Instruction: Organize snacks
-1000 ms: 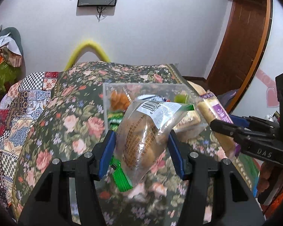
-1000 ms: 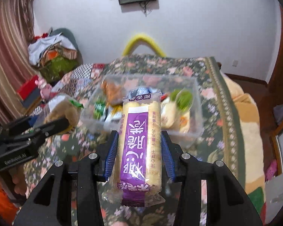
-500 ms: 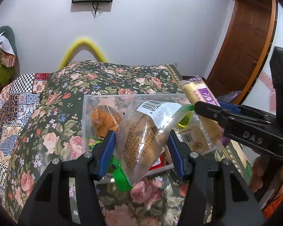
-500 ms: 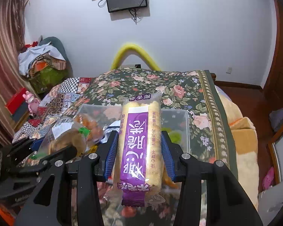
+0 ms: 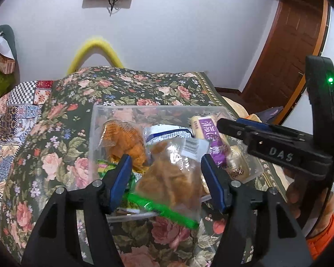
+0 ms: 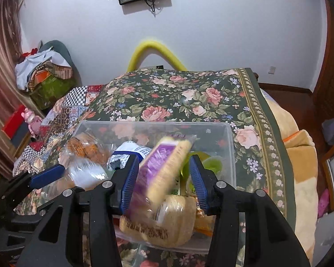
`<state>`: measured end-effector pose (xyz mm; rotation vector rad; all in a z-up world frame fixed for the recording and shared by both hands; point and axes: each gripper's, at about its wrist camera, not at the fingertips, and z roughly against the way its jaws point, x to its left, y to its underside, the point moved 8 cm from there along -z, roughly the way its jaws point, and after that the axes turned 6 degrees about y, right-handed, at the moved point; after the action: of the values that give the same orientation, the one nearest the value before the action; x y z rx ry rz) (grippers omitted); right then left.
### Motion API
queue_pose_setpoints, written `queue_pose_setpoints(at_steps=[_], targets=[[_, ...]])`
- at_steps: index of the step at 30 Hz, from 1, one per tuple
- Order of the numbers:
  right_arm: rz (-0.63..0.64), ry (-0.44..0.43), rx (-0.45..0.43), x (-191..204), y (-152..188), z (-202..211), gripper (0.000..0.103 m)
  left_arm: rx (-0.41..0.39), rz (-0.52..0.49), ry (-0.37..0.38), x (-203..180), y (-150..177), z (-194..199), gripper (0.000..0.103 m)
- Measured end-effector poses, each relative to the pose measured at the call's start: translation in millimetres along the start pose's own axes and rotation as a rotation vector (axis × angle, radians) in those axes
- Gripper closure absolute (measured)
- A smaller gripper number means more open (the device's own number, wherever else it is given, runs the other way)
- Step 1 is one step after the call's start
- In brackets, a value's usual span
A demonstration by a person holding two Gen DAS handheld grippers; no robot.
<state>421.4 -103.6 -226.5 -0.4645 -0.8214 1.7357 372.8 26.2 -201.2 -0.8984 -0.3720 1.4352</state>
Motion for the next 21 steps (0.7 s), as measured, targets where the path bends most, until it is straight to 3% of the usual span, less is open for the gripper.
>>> queue_pose_setpoints(at_steps=[6, 11, 18, 21], targets=[[0.02, -0.001, -0.049, -1.5, -2.0, 39.9, 0.058, -0.069, -0.029, -0.027, -11.6, -6.4, 44.1, 0.039], [0.051, 0.006, -0.144, 8.3, -1.8, 101.9, 0.058, -0.169, -0.084, -0.051, -34.1, -17.8, 106.1, 0.039], [0.076, 0.002, -0.287, 24.1, 7.7, 193.1, 0.055, -0.311, -0.119, -0.03, -70.2, -23.7, 196.5, 0.039], [0.077, -0.009, -0.344, 30.0, 12.6, 226.4, 0.05, -0.373, -0.134, -0.034, -83.0, -20.8, 230.4, 0.021]])
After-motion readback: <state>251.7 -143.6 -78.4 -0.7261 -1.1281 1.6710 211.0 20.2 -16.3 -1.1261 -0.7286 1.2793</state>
